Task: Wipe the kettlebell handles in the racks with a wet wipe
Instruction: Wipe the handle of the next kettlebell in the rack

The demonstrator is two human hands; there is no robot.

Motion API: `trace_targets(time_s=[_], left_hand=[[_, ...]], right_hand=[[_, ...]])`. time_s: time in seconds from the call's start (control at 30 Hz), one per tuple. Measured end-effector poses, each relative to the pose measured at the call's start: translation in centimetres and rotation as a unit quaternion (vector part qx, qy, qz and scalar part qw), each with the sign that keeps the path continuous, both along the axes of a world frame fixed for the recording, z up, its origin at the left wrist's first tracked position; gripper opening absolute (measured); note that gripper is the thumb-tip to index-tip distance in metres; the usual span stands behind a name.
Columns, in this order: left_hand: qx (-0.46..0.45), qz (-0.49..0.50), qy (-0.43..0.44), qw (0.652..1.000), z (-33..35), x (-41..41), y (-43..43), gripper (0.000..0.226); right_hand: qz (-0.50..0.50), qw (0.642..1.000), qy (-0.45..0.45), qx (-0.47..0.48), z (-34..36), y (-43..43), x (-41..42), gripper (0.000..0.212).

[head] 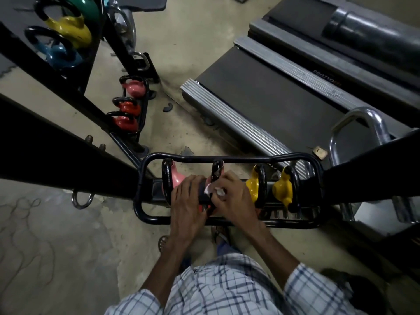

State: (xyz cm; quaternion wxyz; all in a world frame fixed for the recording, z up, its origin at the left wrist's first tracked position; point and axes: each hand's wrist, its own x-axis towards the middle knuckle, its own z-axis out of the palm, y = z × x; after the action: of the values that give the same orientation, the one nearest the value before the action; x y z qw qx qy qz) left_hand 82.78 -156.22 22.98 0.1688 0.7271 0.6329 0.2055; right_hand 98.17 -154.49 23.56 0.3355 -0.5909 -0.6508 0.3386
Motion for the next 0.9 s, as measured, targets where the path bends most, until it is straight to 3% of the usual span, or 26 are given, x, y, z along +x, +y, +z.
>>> trace_targets(time_s=[0.1,0.27,0.37,0.57,0.7,0.8,0.9], left_hand=[[-0.008,-0.027,0.012,1.000,0.3,0.1,0.3,0.074],[-0.084,-0.090,0.066,0.990,-0.5,-1.2,1.2,0.094],[-0.098,-0.101,0.079,0.987,-0.5,-1.7,1.5,0.104],[-0.091,-0.113,0.074,0.987,0.2,-2.1,2.0,0.089],[-0.086,-0.124,0.065,0.986,0.8,-1.9,2.2,0.085],[-0.087,-0.113,0.068,0.987,0.8,-1.7,2.1,0.097],[-0.083,-0.105,0.062,0.989,0.7,-1.8,2.0,0.094]], right_hand=[[0.015,0.999,-0.006,0.035,-0.9,-2.7,-0.5,0.013],[-0.058,0.997,0.054,0.021,-0.8,-3.3,-0.8,0.013],[-0.061,0.997,0.039,0.029,-1.2,-3.7,-0.9,0.009],[-0.005,0.997,-0.055,0.053,-3.2,-4.6,-1.3,0.009],[-0.086,0.994,0.069,0.008,-3.2,-5.1,-1.2,0.018],[-0.148,0.978,0.141,-0.029,-3.5,-5.2,-1.4,0.021],[-0.219,0.952,0.198,-0.084,-4.1,-5.2,-1.5,0.016]])
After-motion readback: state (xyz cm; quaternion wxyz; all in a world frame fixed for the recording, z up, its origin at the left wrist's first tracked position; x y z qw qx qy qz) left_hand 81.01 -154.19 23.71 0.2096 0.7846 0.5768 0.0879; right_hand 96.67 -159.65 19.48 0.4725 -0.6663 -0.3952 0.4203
